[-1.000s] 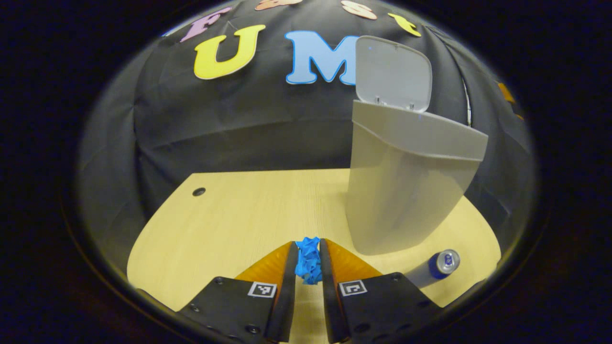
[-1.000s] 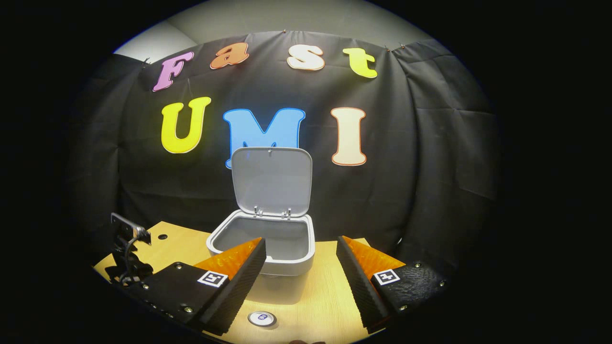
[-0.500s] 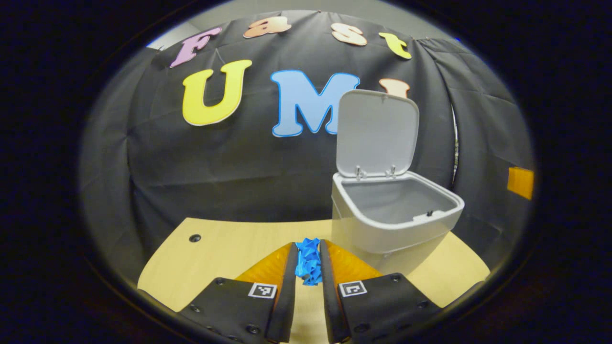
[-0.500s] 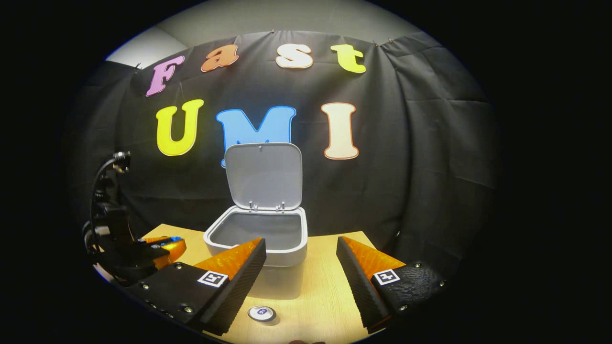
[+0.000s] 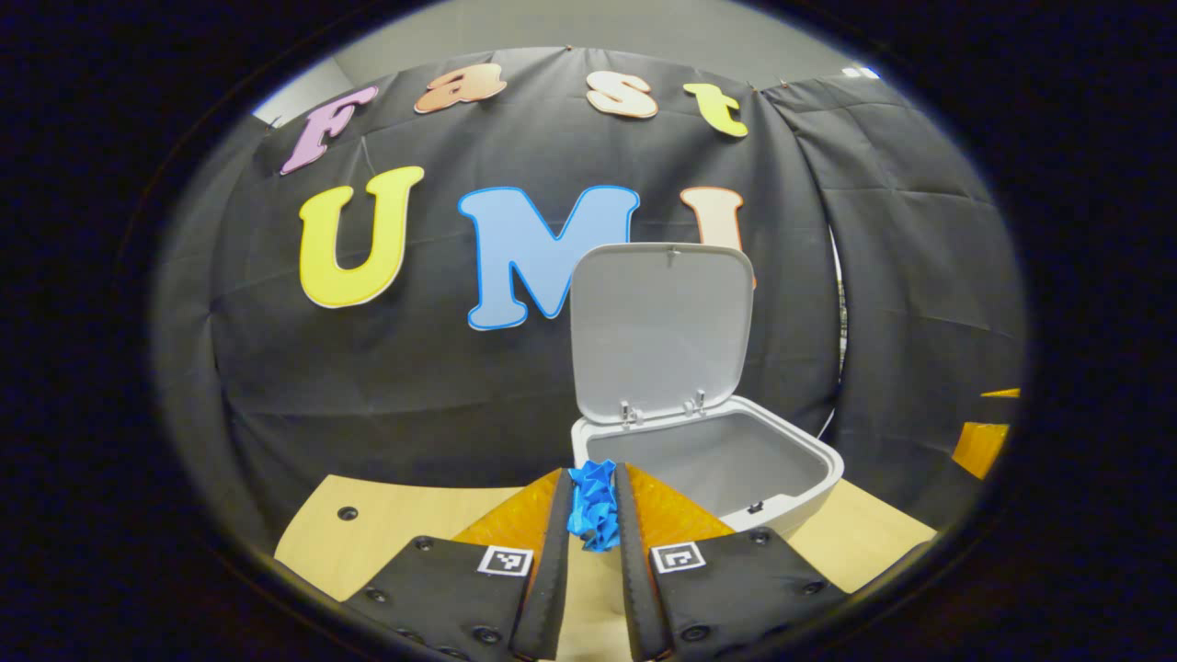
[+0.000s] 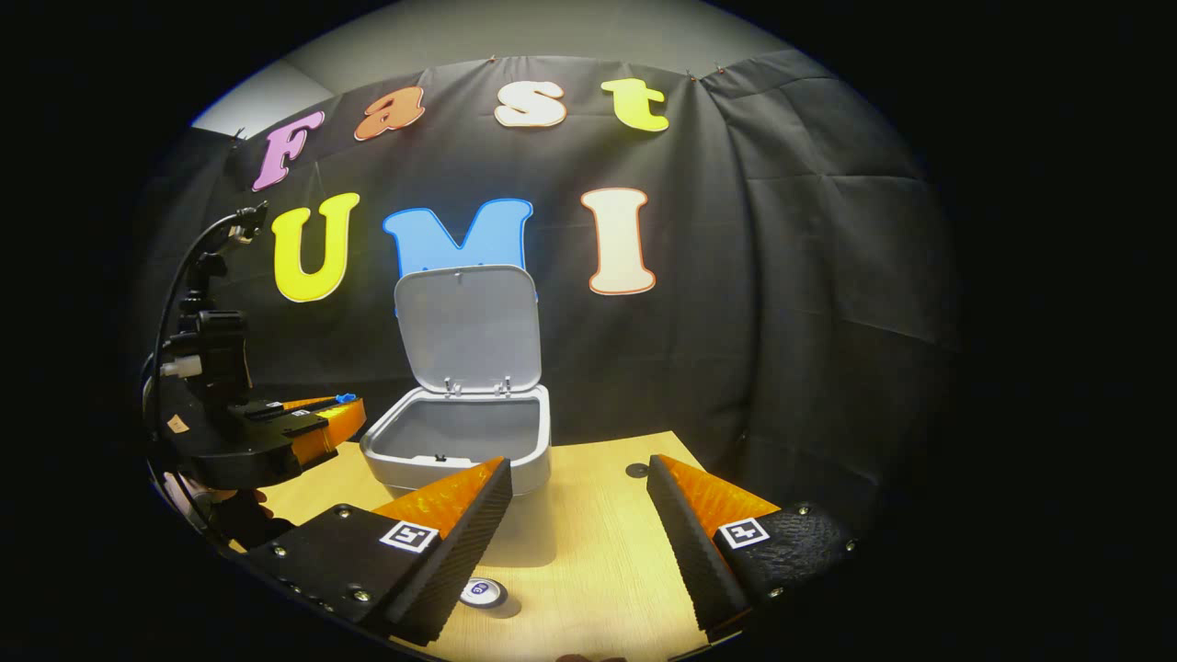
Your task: Press the lid of the desktop garbage bin to open it, pick up the crumpled paper on the desktop and throw it into the bin, then pick up the pop can on the desktop and drop it into the bin, and finally close the garbage bin lid.
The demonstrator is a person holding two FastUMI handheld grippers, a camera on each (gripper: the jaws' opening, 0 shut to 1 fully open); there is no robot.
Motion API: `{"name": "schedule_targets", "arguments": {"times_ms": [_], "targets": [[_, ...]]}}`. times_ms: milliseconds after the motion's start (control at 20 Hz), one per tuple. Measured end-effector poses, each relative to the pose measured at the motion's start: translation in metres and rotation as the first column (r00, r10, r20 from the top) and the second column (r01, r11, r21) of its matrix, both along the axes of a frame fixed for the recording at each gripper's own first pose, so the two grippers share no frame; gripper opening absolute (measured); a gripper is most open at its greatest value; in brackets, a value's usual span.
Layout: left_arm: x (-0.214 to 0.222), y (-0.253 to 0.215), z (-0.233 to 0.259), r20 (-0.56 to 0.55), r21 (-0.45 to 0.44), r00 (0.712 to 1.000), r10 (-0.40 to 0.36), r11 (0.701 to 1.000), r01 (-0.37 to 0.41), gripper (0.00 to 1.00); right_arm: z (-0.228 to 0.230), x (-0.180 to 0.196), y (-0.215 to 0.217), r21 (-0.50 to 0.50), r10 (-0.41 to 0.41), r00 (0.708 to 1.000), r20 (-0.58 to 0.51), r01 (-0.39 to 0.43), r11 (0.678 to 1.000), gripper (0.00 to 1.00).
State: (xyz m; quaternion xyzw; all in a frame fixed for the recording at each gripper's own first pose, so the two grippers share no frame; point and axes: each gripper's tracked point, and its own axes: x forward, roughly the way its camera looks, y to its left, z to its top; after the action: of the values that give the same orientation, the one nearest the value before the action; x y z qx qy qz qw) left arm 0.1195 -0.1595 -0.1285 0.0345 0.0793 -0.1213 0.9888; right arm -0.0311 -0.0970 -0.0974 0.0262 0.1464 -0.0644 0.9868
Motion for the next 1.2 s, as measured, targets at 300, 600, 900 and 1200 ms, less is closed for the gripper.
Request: {"name": "schedule_targets", "arguments": {"times_ms": [300,600,900,1200], "targets": [[0.014,-0.023,0.003,0.027,0.009,0.999,-0.042,0.999,0.042,0.39,-0.007,-0.012,-0.019,0.003,-0.045,0.999,-0.022,0.045,0.999,0.95],[0.021,-0.031,-0.005,0.01,0.003,0.998,-0.056,0.998,0.056,0.75,-0.01,-0.014,-0.022,-0.001,-0.053,0.998,-0.034,0.053,0.999,0.95],[0.022,-0.022,-0.005,0.012,0.007,0.999,-0.039,0.999,0.039,0.86,-0.021,-0.009,-0.007,0.007,-0.013,0.998,-0.057,0.013,1.0,0.95],[0.014,0.016,-0.008,-0.014,-0.02,0.999,0.031,0.999,-0.031,0.84,-0.046,-0.004,0.023,0.014,0.069,0.992,-0.11,-0.068,0.998,0.95]]}}
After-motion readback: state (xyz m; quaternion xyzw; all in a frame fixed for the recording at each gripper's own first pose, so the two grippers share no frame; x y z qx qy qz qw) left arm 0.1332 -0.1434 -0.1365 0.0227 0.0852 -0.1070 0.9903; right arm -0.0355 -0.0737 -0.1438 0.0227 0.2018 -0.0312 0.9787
